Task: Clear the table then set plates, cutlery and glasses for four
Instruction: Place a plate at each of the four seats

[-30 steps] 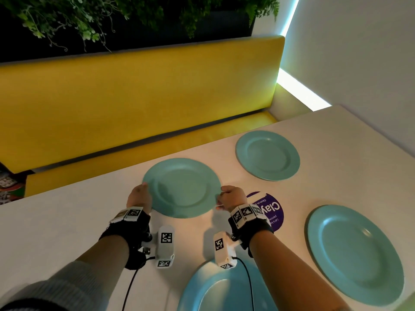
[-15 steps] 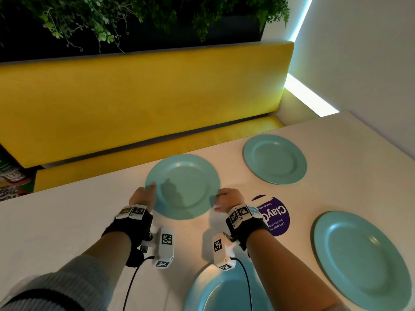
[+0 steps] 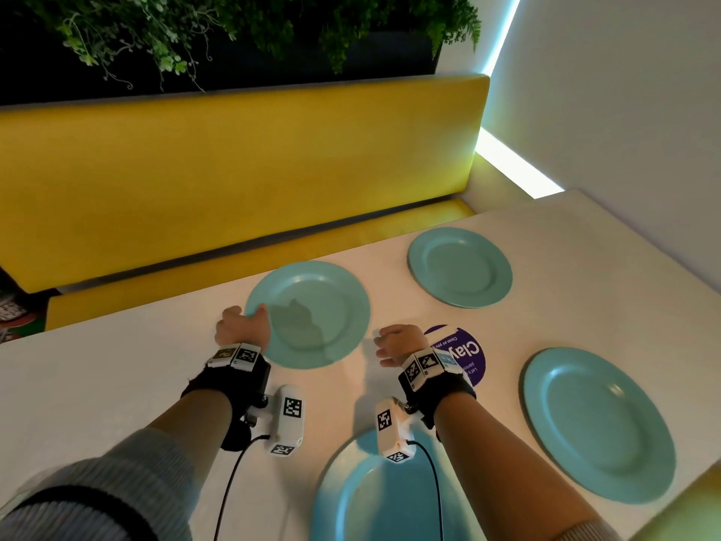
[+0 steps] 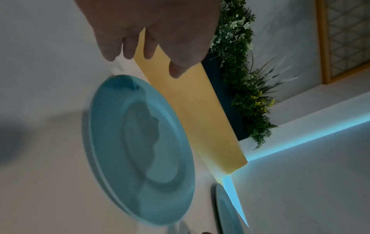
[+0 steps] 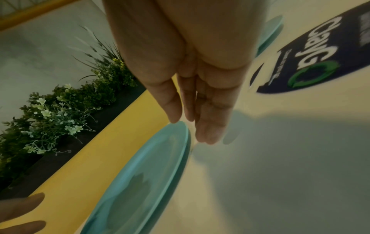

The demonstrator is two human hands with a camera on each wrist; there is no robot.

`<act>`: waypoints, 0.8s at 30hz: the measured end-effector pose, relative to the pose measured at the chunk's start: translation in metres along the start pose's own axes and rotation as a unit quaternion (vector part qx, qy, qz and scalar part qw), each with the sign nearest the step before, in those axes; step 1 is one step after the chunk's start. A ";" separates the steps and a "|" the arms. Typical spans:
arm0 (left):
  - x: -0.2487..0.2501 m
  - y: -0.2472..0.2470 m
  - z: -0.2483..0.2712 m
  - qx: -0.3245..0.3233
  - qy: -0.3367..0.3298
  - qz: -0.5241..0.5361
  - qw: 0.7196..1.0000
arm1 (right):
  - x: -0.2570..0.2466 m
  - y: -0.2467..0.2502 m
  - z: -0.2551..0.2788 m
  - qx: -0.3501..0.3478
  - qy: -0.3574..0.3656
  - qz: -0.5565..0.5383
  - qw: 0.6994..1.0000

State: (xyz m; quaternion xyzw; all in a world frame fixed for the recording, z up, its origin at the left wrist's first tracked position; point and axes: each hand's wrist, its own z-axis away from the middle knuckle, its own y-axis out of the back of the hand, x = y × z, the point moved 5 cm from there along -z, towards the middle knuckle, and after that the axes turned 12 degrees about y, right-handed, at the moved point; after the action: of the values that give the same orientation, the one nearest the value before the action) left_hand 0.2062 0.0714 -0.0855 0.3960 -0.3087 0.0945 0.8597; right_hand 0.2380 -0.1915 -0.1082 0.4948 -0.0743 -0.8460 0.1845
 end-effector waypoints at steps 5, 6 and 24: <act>-0.006 0.013 0.026 0.014 -0.033 0.015 0.999 | 0.012 0.031 0.044 0.063 -0.009 -0.015 0.998; -0.009 0.015 0.033 0.005 -0.044 0.019 0.999 | 0.017 0.035 0.056 0.067 -0.012 -0.020 0.998; -0.155 0.084 0.162 -0.218 -0.167 -0.031 0.961 | 0.184 0.003 0.313 0.301 -0.127 0.028 0.945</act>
State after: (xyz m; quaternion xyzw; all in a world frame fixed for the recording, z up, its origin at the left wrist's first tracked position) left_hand -0.0242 0.0207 -0.0465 0.2187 -0.4487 -0.0696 0.8637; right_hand -0.1129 -0.2830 -0.1001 0.4132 -0.3621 -0.8346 0.0399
